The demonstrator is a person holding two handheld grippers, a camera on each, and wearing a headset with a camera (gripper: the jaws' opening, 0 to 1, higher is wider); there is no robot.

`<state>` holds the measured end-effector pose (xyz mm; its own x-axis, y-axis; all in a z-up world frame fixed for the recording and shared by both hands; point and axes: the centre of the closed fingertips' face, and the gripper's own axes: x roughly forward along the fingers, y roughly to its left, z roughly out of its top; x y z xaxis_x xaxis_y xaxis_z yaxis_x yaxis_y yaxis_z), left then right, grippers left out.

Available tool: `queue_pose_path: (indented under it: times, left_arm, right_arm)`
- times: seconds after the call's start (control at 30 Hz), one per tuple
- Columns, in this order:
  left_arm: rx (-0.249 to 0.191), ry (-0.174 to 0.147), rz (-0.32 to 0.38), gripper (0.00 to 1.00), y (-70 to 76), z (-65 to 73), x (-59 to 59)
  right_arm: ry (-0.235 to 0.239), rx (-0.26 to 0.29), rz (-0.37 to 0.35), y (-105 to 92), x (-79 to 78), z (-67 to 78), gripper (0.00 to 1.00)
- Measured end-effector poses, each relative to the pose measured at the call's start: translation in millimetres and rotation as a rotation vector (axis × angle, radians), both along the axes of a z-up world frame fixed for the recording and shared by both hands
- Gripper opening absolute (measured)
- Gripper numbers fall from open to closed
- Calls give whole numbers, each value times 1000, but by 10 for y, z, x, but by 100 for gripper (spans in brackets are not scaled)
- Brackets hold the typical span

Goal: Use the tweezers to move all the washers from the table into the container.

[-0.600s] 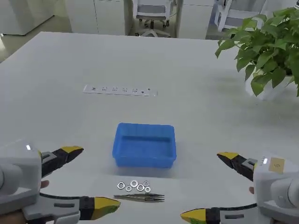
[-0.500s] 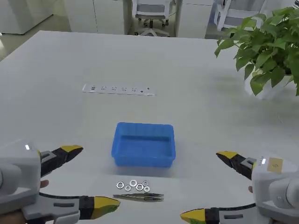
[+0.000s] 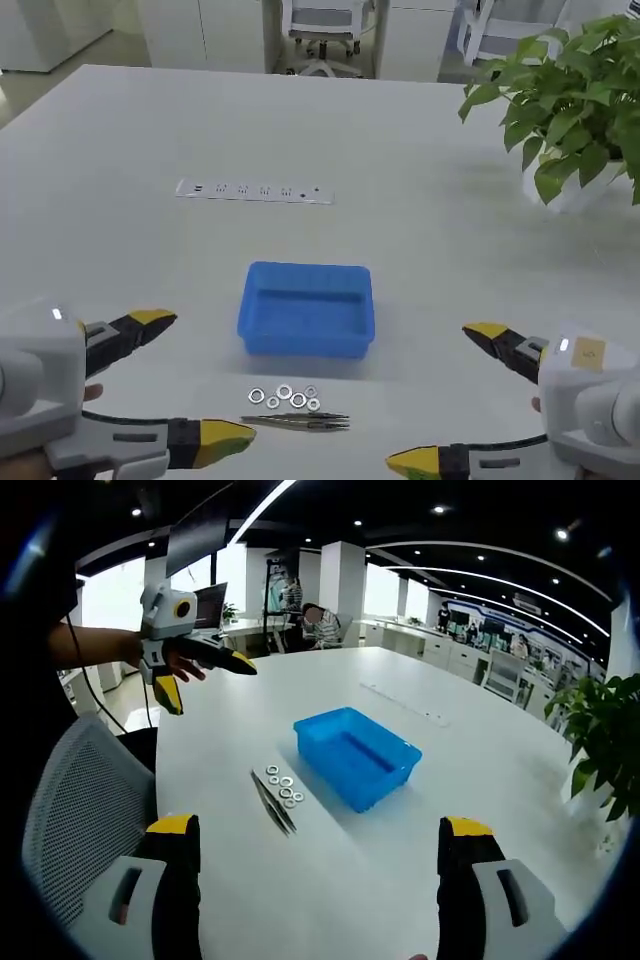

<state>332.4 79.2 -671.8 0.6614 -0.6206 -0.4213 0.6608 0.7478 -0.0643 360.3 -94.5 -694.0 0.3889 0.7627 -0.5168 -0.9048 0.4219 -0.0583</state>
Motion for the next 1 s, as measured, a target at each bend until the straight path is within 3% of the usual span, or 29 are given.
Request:
queue_pose_path:
  times: [0.37, 1.0]
  left_arm:
    - [2, -4, -6, 99, 21, 5, -6]
    - [44, 5, -55, 96, 68, -66, 24]
  right_arm:
    - [-7, -6, 14, 25, 8, 19, 99]
    - [-25, -27, 55, 78, 67, 9, 94]
